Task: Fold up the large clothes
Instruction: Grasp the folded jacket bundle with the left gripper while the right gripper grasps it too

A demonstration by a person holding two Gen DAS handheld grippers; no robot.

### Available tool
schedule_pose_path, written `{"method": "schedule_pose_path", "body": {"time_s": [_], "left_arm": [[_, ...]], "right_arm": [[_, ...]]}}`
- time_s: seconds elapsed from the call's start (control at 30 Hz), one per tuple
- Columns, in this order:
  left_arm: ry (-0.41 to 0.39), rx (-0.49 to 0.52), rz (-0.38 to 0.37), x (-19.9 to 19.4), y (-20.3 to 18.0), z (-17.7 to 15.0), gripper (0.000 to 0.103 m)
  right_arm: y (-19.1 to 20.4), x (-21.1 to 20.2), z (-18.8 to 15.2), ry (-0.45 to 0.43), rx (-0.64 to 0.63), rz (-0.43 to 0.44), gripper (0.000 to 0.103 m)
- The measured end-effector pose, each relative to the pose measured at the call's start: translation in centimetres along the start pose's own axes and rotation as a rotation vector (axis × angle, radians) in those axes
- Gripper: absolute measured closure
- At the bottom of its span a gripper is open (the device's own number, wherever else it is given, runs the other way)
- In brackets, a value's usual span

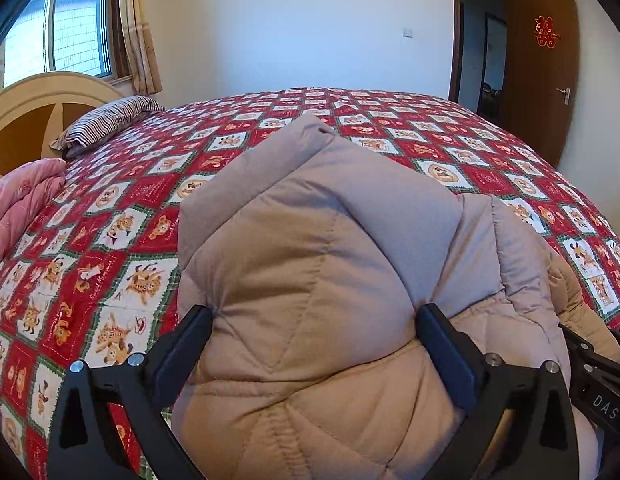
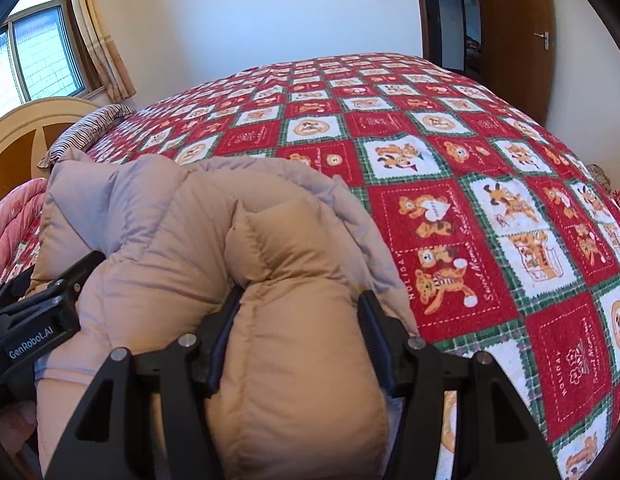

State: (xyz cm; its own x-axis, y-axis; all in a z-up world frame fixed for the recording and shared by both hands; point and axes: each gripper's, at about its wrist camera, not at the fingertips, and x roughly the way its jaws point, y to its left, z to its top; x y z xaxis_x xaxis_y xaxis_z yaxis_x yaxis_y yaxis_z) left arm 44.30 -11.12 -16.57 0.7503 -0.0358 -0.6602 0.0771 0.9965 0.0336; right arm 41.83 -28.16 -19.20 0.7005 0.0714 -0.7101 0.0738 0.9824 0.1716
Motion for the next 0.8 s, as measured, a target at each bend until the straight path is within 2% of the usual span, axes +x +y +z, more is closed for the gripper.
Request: {"method": "schedule_pose_path", "body": {"time_s": [0.53, 0.8], "left_arm": [[0.03, 0.001, 0.001, 1.2, -0.2, -0.2, 0.001], [0.047, 0.018, 0.017, 1.7, -0.4, -0.3, 0.001]], "right_arm": [[-0.2, 1.4, -0.4, 0.031, 0.006, -0.008, 0.042], [0.3, 1.7, -0.4, 0.035, -0.017, -0.046, 0.041]]}}
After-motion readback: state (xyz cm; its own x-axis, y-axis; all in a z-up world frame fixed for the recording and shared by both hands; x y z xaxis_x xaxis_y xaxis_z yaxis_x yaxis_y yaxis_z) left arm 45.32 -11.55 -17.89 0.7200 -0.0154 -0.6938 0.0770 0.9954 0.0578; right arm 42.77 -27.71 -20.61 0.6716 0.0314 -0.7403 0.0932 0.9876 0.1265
